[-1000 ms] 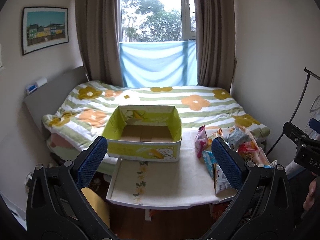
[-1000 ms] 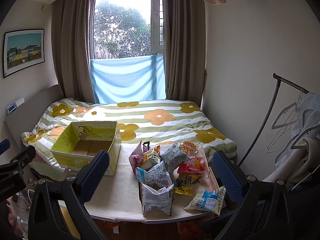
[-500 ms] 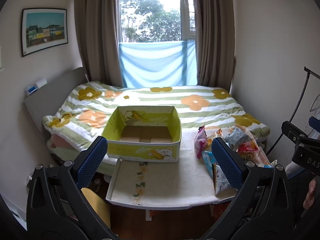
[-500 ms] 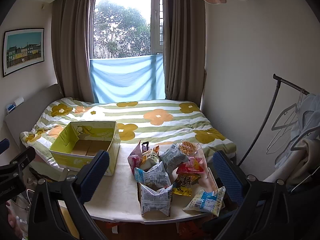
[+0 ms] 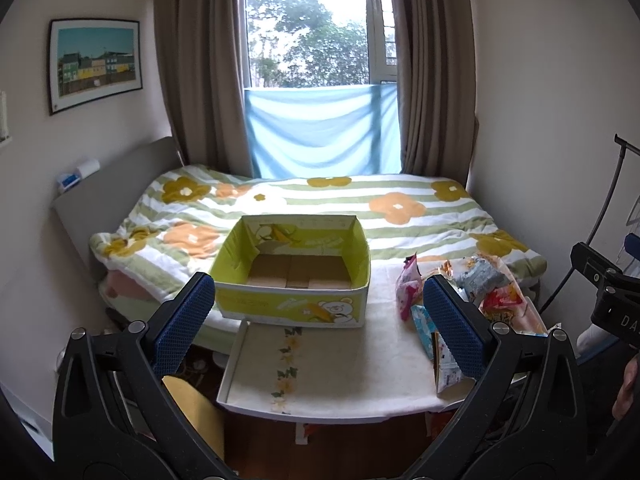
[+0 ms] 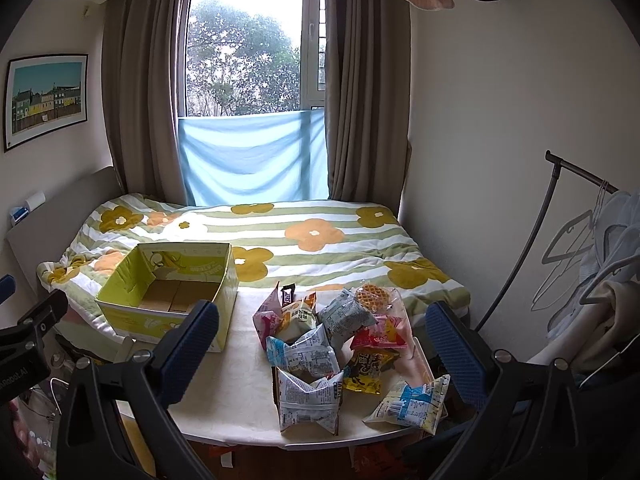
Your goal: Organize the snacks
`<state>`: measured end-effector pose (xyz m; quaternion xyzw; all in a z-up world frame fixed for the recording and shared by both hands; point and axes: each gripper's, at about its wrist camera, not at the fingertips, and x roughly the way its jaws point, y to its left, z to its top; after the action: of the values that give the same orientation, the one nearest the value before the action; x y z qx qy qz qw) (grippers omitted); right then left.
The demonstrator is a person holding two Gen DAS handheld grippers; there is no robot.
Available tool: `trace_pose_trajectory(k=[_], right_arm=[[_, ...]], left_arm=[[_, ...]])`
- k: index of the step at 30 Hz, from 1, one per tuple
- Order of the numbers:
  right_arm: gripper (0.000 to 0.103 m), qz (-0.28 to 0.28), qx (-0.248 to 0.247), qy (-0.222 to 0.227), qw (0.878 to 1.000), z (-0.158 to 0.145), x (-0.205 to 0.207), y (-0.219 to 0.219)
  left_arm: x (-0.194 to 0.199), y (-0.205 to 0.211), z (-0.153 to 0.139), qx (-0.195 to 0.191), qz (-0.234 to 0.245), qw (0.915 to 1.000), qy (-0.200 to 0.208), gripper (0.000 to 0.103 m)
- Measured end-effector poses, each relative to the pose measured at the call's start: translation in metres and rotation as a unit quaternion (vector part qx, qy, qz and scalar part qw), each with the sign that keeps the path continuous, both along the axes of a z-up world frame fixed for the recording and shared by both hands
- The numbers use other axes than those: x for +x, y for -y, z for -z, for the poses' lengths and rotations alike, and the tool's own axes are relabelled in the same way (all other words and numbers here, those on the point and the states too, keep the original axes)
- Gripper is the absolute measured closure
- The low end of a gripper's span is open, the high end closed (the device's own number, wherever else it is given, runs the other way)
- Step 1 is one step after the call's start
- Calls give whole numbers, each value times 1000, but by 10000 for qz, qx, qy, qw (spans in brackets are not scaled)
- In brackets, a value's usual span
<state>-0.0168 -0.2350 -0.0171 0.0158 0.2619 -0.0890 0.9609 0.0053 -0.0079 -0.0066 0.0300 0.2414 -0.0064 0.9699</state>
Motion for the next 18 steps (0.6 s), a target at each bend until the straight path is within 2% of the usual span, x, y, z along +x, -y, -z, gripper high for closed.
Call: trace_pose_trajectory(k=[11, 18], right_arm=[[0, -13, -12, -13, 10000, 0, 0, 1], [0, -12, -30, -19, 10000, 1, 3, 0]], left_arm=[[3, 1, 2, -41, 70, 10000, -59, 0], [7, 2, 4, 92, 28, 9999, -102, 0]])
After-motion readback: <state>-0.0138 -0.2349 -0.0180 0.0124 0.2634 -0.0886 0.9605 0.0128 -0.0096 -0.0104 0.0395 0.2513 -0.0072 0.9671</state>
